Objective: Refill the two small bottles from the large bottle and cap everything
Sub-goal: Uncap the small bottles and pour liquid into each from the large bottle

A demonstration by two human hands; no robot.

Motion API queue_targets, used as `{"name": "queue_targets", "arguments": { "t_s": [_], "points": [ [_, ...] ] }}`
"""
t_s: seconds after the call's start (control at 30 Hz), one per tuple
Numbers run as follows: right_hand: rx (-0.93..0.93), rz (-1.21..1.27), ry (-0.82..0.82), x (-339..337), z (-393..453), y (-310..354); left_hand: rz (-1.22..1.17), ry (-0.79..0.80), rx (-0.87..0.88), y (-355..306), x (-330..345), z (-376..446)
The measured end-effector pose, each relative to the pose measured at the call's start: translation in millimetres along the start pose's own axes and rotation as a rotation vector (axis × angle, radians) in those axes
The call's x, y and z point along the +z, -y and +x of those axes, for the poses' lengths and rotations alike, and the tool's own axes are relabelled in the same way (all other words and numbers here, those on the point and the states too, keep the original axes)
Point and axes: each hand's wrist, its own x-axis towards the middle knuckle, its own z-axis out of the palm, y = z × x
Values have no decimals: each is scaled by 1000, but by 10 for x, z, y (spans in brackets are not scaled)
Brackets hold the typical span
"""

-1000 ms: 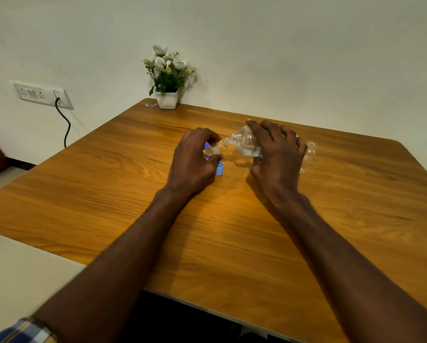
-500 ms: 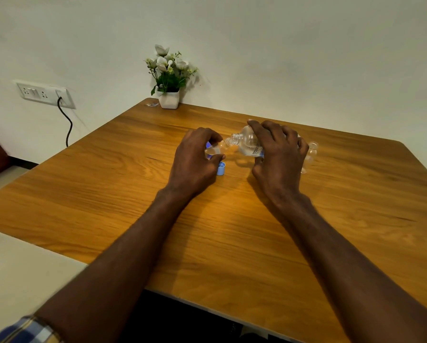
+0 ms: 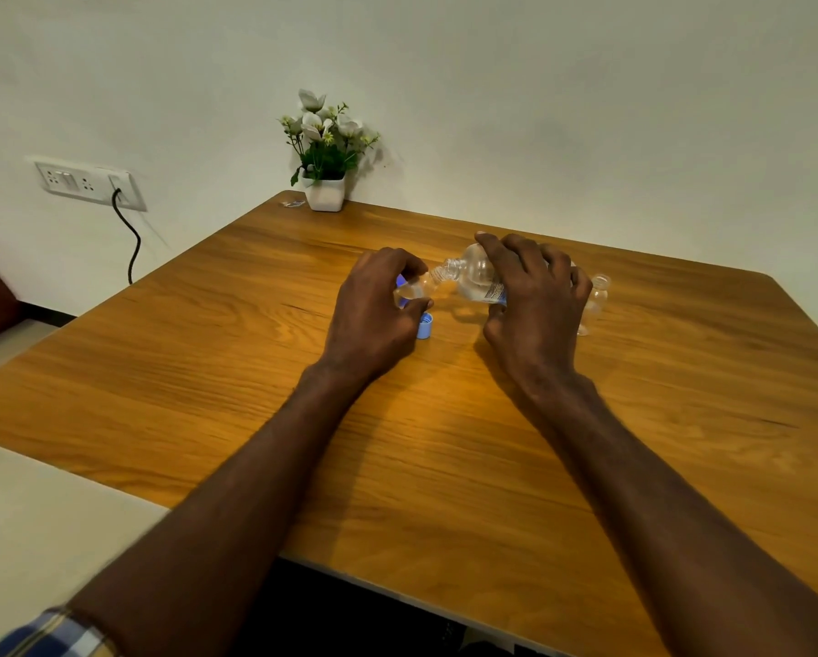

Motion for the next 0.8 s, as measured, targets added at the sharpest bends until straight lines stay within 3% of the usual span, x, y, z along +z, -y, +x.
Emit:
{"name": "queue_targets", "arguments": {
  "t_s": [0.8],
  "points": [
    [-17, -8, -27, -12, -7, 8, -12, 2, 13, 20, 14, -2]
  ]
}}
